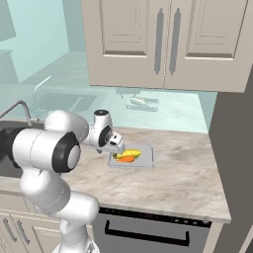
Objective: Take the carrot and corn out of the freezer and place them in the tupperware container on the counter. Then put the tupperware containing the vegetables back in the freezer.
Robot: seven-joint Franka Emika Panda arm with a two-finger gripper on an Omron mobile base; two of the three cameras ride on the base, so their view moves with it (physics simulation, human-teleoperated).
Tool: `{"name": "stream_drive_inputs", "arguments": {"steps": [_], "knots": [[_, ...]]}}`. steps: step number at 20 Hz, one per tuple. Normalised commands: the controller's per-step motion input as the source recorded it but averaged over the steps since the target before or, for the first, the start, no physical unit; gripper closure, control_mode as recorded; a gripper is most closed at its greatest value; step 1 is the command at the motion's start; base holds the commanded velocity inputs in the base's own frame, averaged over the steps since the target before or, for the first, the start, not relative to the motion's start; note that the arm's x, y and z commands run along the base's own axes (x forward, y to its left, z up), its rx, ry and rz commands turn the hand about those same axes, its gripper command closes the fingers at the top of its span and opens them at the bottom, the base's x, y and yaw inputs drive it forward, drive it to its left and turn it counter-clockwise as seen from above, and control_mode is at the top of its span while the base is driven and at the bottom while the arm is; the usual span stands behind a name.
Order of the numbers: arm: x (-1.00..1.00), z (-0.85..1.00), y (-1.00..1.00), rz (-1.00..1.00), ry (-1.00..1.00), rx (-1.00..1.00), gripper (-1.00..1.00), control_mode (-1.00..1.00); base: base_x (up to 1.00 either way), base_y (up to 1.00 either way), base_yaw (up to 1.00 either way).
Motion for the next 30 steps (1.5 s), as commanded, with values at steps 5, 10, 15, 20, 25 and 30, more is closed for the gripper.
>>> {"name": "stream_drive_inputs", "arguments": {"steps": [5, 10, 15, 20, 25, 30], "knots": [[0.04, -0.45, 0.00, 0.00, 0.00, -0.01, -1.00, -1.00, 0.00, 0.00, 0.00], [-0.16, -0.87, 0.00, 0.00, 0.00, -0.02, -1.00, -1.00, 0.00, 0.00, 0.00], [-0.36, -0.85, -0.10, 0.00, 0.00, 0.00, -1.00, -1.00, 0.00, 0.00, 0.00], [-0.87, -0.97, -0.37, 0.00, 0.00, 0.00, -1.00, -1.00, 0.00, 0.00, 0.00], [-0.93, -0.93, -0.36, -0.01, 0.00, 0.00, -1.00, -1.00, 0.00, 0.00, 0.00], [0.20, -0.58, -0.25, 0.00, 0.00, 0.00, -1.00, -1.00, 0.00, 0.00, 0.00]]}}
